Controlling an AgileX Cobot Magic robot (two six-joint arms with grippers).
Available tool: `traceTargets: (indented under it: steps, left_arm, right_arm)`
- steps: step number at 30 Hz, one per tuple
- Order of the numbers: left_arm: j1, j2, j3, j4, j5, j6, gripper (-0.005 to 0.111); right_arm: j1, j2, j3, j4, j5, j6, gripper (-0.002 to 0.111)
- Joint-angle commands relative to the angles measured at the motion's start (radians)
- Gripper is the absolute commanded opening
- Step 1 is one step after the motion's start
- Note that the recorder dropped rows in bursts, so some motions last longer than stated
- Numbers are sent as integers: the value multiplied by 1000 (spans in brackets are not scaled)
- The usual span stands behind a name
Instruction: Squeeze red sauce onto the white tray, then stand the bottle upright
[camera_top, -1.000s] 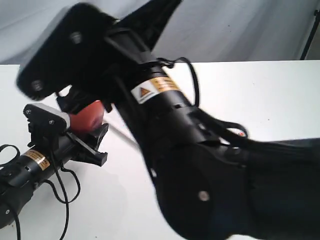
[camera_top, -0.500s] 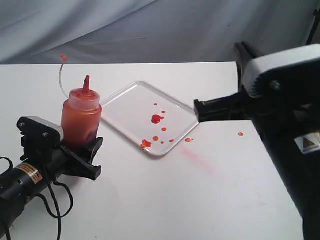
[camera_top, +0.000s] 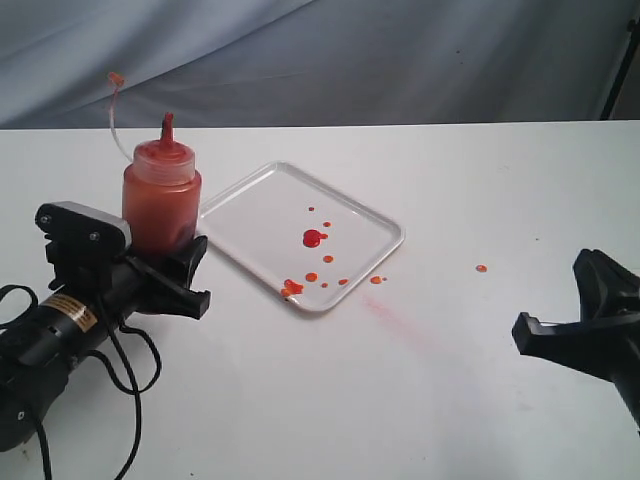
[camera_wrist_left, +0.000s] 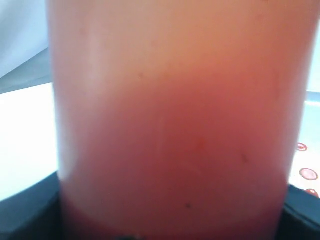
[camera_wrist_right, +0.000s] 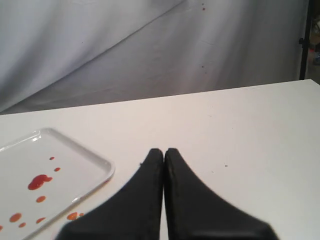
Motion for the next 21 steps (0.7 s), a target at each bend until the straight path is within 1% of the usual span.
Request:
traceTargets:
  steps: [1, 6, 9, 16, 21]
  left_arm:
    - [-5, 36, -9, -15, -65, -22, 0]
    - [-5, 85, -16, -15, -65, -29, 0]
    - [-5, 114, -37, -27, -65, -81, 0]
    - [-5, 154, -100, -39, -65, -74, 0]
    - [-5, 199, -114, -93, -65, -52, 0]
  right_arm:
    - [-3, -6, 30, 28, -10, 13, 0]
    - [-3, -6, 30, 28, -10, 4, 0]
    - [-3, -6, 30, 28, -10, 2, 0]
    - [-3, -6, 30, 24, -10, 2, 0]
    - [-3, -6, 30, 24, -10, -3, 0]
